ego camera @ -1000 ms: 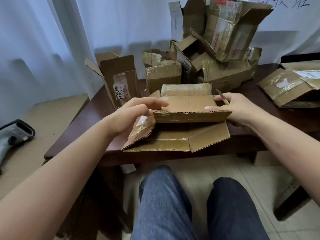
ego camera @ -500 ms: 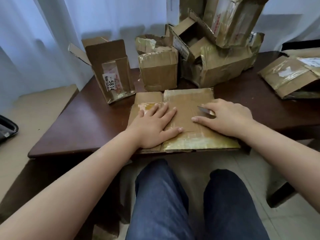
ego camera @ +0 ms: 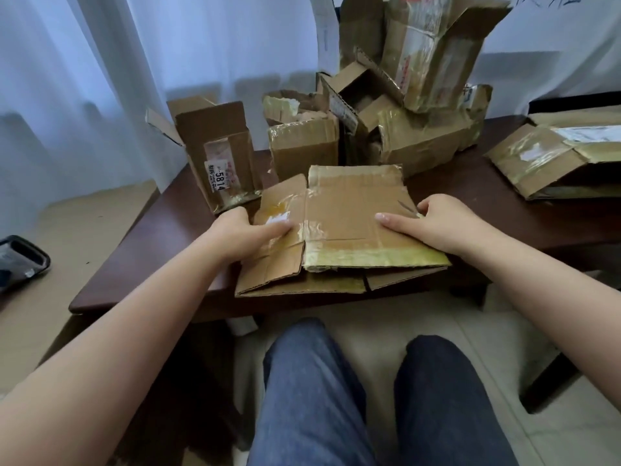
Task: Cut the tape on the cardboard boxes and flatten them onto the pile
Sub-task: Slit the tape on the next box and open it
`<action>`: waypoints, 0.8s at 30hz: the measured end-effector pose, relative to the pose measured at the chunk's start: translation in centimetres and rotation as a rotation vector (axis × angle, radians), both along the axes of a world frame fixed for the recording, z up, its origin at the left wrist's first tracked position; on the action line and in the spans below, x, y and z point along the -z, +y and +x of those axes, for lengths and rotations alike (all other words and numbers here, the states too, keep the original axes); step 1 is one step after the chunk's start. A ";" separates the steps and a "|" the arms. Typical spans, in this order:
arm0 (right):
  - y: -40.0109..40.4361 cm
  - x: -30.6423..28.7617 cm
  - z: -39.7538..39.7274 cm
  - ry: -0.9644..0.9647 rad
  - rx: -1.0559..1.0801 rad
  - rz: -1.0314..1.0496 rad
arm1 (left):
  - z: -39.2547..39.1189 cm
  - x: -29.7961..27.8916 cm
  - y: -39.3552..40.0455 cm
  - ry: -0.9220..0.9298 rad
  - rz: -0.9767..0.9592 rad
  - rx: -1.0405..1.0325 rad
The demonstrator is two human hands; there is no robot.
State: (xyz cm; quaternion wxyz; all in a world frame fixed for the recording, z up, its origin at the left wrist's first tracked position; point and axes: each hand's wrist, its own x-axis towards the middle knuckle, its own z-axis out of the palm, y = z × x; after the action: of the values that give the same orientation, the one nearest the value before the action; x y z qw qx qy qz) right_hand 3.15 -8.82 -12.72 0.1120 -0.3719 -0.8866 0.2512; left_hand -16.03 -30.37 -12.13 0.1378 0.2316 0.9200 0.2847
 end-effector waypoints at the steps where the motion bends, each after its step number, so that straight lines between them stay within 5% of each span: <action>1: 0.1 0.2 0.0 0.023 -0.015 -0.051 | 0.2 -0.2 -0.2 -0.061 0.010 -0.009; 8: 0.5 0.9 1.5 0.149 -0.079 -0.315 | 1.9 -0.4 -1.1 -0.304 0.281 0.092; 17: 2.2 -1.2 5.2 0.163 0.025 -0.425 | 4.4 -3.0 2.1 0.014 0.430 0.258; 24: 7.2 -5.3 13.4 0.358 0.240 -0.460 | 9.6 -6.9 11.0 -0.052 0.592 0.473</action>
State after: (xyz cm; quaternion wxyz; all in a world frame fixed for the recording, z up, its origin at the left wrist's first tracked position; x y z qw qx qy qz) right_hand 16.52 -1.58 -7.46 0.2080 -0.4392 -0.7226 0.4917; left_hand -6.41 -19.37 -5.25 0.1500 0.4602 0.7150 0.5044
